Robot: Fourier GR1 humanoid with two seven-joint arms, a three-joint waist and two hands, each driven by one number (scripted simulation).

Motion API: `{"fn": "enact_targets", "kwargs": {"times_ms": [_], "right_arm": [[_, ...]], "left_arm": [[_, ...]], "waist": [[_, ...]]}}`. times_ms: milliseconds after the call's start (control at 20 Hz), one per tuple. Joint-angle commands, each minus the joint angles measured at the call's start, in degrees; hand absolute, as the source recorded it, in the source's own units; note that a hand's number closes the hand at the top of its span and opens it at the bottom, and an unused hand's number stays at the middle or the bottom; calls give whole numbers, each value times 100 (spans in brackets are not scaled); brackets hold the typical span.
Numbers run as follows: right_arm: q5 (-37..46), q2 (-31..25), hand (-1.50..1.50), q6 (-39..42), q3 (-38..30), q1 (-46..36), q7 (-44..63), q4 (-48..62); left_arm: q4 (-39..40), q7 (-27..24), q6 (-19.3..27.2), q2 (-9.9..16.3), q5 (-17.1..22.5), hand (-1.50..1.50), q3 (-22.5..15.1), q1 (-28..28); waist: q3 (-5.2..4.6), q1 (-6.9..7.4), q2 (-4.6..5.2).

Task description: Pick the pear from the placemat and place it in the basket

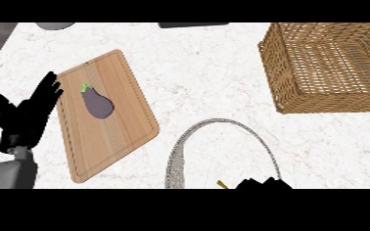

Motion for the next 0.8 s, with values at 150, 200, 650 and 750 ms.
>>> {"fn": "enact_targets", "kwargs": {"times_ms": [150,200,650,750], "right_arm": [[-920,9,150,-98,-15,1855,23,-2955],[-977,30,150,-63,-53,2055,241,-3343],[-1412,168,150,38,-758,2360,1187,-4767],[-1302,217,150,-46,-842,2180,1273,-4778]], "left_arm": [[-60,47,-38,18,38,0,17,-58],[182,-118,-249,179,125,0,143,-31],[-99,78,-135,8,4,0,-99,-216],[-135,175,-68,-73,-29,0,-170,-273]], "waist": [[4,87,43],[-1,116,67],[-3,276,94],[-3,270,89]]}}
